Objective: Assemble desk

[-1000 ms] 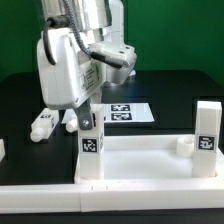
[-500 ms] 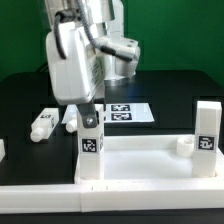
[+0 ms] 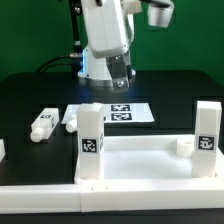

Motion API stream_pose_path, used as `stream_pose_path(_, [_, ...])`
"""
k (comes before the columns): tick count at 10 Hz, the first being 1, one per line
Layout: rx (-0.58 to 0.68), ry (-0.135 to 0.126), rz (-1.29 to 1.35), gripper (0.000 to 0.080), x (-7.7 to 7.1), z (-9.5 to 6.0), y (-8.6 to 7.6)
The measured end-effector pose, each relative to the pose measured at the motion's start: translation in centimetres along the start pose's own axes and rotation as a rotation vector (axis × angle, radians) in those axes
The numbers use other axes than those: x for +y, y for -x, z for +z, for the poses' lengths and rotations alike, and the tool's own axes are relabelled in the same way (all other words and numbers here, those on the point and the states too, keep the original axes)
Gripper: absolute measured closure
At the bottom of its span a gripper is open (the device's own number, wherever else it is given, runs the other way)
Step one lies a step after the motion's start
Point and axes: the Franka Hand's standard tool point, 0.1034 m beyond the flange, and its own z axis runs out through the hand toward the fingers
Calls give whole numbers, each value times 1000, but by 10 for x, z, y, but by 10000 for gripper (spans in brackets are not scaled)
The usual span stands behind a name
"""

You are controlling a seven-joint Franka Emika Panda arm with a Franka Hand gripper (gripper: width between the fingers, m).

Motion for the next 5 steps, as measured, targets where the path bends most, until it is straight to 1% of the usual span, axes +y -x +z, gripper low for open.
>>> stream_pose_path(2, [0,3,-6,150,2,1,3])
stream_pose_path(3, [1,12,-14,150,13,6,9])
stream_pose_path(4, [12,18,-22,150,33,17,12])
stream_pose_path(5, [31,17,-29,150,55,31,12])
